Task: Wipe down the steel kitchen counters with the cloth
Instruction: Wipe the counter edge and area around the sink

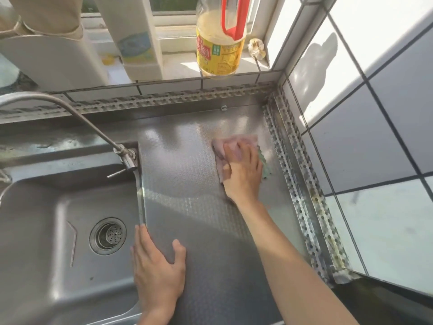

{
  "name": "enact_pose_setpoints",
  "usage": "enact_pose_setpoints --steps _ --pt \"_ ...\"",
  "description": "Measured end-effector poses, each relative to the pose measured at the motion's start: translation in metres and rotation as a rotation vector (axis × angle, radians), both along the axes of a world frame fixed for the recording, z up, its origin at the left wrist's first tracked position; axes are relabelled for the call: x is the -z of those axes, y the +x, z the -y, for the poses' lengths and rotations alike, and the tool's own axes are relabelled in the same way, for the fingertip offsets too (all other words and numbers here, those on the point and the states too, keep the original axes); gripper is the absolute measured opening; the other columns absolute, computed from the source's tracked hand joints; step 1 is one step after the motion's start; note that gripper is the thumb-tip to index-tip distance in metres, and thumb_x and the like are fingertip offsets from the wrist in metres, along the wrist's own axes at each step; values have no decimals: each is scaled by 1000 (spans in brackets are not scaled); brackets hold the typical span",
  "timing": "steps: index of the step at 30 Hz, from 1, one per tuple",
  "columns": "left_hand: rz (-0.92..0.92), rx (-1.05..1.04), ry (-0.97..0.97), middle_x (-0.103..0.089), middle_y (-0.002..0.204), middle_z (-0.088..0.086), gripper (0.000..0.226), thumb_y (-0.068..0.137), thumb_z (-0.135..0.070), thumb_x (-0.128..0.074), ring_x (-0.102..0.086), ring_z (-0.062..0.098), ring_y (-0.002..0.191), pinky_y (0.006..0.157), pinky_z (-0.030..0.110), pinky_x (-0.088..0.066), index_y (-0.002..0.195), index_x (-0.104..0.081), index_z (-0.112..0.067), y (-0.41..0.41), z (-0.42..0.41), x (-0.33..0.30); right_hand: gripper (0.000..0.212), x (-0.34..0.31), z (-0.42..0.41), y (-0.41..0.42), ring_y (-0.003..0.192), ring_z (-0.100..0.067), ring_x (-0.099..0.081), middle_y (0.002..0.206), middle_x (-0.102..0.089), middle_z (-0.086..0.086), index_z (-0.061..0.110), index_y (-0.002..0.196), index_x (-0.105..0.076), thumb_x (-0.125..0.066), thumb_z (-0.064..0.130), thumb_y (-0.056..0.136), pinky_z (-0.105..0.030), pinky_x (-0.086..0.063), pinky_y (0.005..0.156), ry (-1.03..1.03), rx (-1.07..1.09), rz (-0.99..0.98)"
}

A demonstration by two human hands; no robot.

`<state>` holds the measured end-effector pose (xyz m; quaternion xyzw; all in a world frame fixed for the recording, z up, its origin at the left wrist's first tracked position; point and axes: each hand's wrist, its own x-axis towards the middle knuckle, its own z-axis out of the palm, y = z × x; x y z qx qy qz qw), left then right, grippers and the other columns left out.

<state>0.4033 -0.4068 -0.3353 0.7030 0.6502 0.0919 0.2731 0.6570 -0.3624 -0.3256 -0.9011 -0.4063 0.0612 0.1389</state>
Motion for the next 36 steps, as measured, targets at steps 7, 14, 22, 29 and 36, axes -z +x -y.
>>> enact_pose_setpoints --steps 7,14,22,29,36 --pt "-14 -2 1 -31 165 24 94 85 -57 -41 -35 41 151 123 59 -32 159 -22 -2 -3 0 4 38 0 56 -92 142 -28 -46 150 -55 -3 30 134 -64 -49 42 101 -46 -39 115 66 -485 -60" --pt "-1 -3 -9 -30 166 22 94 84 -58 -42 -34 40 152 120 61 -35 159 -21 -4 -3 -2 2 48 -3 85 -1 151 -27 -35 160 -44 -5 25 145 -57 -42 41 103 -54 -37 118 -37 -444 -34" --pt "-7 -4 -16 -31 165 22 96 84 -58 -40 -36 40 151 120 59 -35 159 -23 -1 -2 -2 -1 47 -4 -62 -1 157 -32 -15 166 -28 -11 26 151 -42 -29 41 109 -45 -8 128 -89 -85 18" --pt "-13 -5 5 -32 165 23 95 84 -56 -40 -37 41 150 120 59 -36 159 -24 1 -1 -1 1 52 0 -21 -76 159 -22 -5 171 -19 -2 34 155 -38 -28 44 105 -43 -1 129 -112 -632 -86" --pt "-9 -12 17 -30 166 21 93 87 -56 -40 -34 37 152 122 57 -34 160 -22 -2 -1 0 2 51 -9 90 17 158 -20 -15 169 -25 1 33 157 -37 -31 48 109 -50 -19 127 -178 -524 -59"
